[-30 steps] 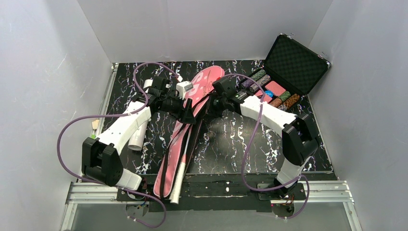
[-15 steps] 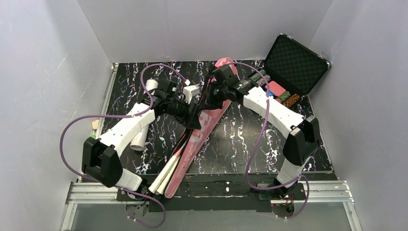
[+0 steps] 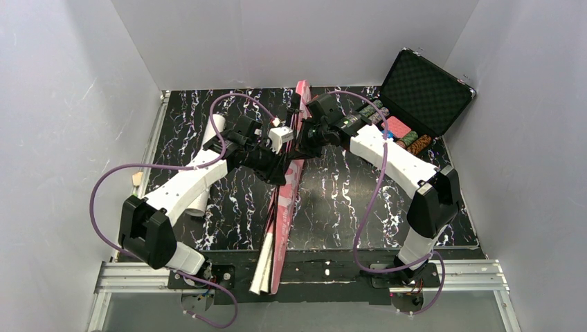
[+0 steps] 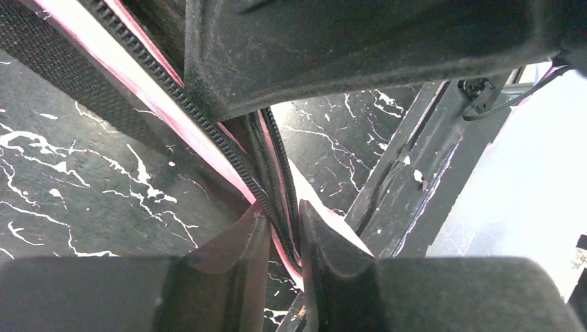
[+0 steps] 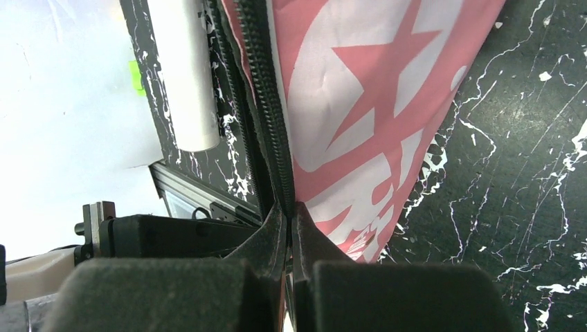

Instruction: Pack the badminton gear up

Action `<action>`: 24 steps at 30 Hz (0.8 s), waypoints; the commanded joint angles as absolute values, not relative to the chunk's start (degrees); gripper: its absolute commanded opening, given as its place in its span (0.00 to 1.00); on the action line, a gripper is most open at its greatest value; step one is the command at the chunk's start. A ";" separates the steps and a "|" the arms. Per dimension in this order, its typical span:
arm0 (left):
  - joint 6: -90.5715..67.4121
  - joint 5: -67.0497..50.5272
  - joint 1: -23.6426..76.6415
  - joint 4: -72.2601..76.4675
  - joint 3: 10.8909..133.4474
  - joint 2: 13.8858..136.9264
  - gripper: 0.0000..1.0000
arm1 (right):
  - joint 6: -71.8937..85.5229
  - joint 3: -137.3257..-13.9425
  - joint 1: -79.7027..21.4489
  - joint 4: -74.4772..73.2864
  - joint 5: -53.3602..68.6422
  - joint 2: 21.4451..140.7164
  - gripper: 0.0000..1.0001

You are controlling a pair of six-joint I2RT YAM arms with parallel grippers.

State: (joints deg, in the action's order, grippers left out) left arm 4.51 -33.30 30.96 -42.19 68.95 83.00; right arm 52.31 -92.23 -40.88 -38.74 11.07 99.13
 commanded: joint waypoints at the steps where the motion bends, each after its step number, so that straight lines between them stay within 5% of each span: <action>1: 4.81 -31.65 31.42 -42.19 69.81 83.56 0.20 | 53.46 -92.05 -40.61 -32.92 13.86 95.56 0.01; 4: 4.10 -31.10 32.08 -42.17 70.21 84.08 0.30 | 53.86 -91.10 -40.61 -32.19 13.93 95.36 0.01; 8: 4.37 -28.13 32.52 -42.21 70.90 84.41 0.19 | 53.41 -90.81 -40.50 -32.49 13.88 95.07 0.03; 11: 5.38 -26.57 32.52 -43.70 72.44 84.76 0.00 | 52.85 -90.55 -38.86 -33.79 12.57 93.33 0.23; 19: 7.32 -25.07 32.77 -46.23 74.44 83.68 0.00 | 52.70 -86.87 -25.62 -31.27 18.11 87.50 0.56; 24: 7.91 -26.03 33.67 -47.59 75.61 83.74 0.00 | 49.75 -93.24 -23.05 -34.18 17.60 90.89 0.60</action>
